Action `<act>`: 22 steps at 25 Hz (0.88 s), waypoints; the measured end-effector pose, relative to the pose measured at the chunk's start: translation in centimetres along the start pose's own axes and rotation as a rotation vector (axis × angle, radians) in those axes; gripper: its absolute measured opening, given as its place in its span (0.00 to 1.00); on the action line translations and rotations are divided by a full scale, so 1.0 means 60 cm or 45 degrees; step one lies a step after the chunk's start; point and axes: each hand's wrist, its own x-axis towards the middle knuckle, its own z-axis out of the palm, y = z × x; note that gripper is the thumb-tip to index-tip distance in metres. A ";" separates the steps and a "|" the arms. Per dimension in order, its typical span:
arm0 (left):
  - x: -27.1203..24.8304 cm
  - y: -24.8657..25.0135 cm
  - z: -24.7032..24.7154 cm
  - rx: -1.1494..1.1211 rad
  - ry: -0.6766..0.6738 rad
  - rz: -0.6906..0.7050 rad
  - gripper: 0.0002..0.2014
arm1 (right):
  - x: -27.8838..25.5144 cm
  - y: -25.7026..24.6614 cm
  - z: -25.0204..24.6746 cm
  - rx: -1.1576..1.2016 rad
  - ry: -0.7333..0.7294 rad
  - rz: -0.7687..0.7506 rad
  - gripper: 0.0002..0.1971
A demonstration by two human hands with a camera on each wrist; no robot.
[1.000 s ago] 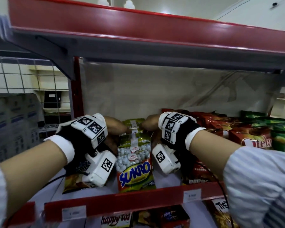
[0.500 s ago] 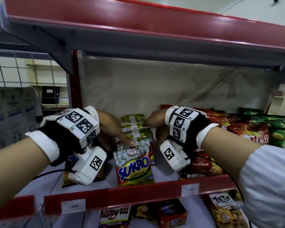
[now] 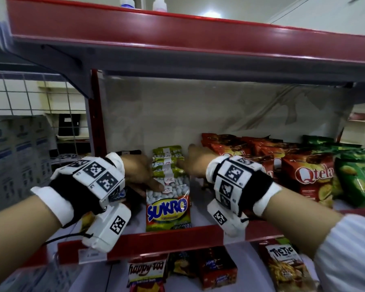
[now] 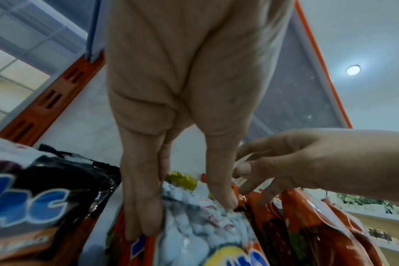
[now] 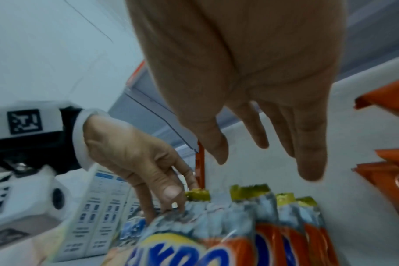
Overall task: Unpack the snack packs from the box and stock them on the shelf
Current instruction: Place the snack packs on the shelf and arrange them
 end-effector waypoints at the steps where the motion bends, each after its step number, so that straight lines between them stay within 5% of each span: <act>1: -0.013 0.002 0.006 0.032 0.058 0.021 0.09 | -0.018 0.004 0.004 0.036 0.085 -0.055 0.24; 5: -0.046 -0.024 0.048 0.223 0.438 0.086 0.21 | -0.097 0.023 0.058 0.339 0.262 -0.311 0.23; 9: -0.068 -0.057 0.126 0.092 0.841 0.183 0.37 | -0.124 0.033 0.126 0.418 0.292 -0.353 0.28; 13: -0.049 -0.075 0.169 0.031 0.719 0.165 0.36 | -0.101 0.040 0.166 0.507 0.209 -0.246 0.37; 22: 0.035 -0.085 0.168 -0.074 0.825 0.225 0.33 | -0.042 0.057 0.188 0.624 0.397 -0.223 0.37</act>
